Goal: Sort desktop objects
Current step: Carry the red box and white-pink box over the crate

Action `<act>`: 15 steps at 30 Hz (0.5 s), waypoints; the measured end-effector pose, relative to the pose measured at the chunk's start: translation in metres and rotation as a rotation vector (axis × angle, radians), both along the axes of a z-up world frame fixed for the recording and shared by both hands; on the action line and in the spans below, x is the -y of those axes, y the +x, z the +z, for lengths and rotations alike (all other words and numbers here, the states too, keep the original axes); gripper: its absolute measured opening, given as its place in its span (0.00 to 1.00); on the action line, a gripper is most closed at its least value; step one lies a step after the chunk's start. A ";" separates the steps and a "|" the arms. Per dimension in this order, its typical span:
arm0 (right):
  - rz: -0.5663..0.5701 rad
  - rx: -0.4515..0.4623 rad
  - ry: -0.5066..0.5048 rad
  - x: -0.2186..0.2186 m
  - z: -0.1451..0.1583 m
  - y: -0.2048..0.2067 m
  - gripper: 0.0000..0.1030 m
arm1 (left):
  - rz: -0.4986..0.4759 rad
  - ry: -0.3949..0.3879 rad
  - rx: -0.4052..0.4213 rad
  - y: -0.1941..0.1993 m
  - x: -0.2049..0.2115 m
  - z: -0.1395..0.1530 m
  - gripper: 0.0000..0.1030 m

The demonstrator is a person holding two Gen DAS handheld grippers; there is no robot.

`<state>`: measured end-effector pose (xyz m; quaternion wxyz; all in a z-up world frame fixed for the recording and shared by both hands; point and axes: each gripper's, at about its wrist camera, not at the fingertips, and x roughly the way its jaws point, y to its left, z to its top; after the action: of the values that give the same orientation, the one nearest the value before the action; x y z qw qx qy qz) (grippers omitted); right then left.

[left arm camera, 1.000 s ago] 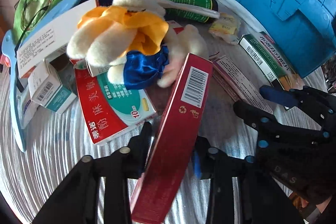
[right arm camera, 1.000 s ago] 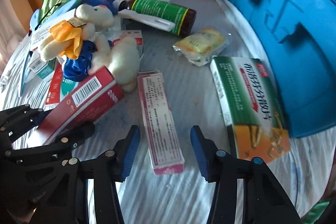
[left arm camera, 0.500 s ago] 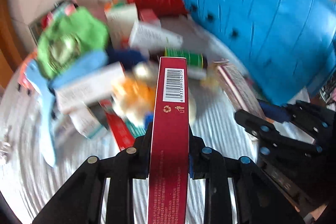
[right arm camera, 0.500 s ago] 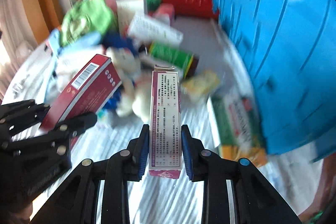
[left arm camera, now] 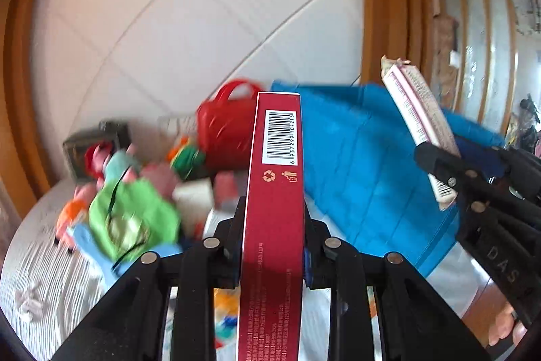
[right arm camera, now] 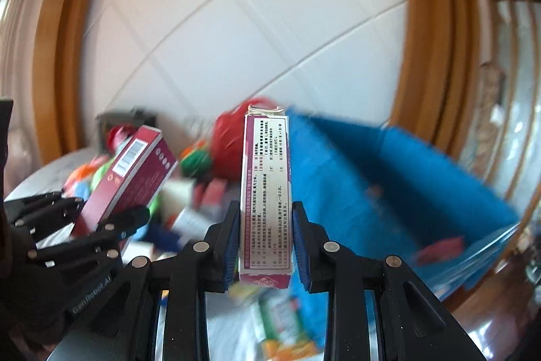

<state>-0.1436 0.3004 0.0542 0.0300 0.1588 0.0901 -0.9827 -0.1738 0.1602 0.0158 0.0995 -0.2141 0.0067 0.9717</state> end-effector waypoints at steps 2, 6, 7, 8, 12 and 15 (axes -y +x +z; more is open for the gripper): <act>-0.030 -0.041 0.005 -0.025 0.012 0.000 0.28 | -0.013 0.004 -0.038 -0.005 -0.025 0.012 0.24; -0.081 -0.055 0.006 -0.090 0.024 -0.027 0.28 | -0.023 0.035 -0.065 -0.022 -0.095 0.034 0.24; -0.089 -0.044 0.003 -0.109 0.028 -0.036 0.28 | -0.032 0.044 -0.057 -0.028 -0.114 0.039 0.24; -0.099 -0.030 0.002 -0.131 0.030 -0.047 0.28 | -0.040 0.048 -0.053 -0.033 -0.133 0.044 0.24; -0.121 0.043 -0.015 -0.197 0.031 -0.085 0.28 | -0.033 0.028 -0.029 -0.048 -0.203 0.062 0.24; -0.138 0.094 -0.038 -0.234 0.032 -0.103 0.27 | -0.031 0.024 0.038 -0.063 -0.237 0.069 0.24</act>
<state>-0.2470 0.5344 0.0863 -0.0306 0.2101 0.0586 -0.9755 -0.2371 0.3974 0.0849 0.1173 -0.2310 -0.0036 0.9659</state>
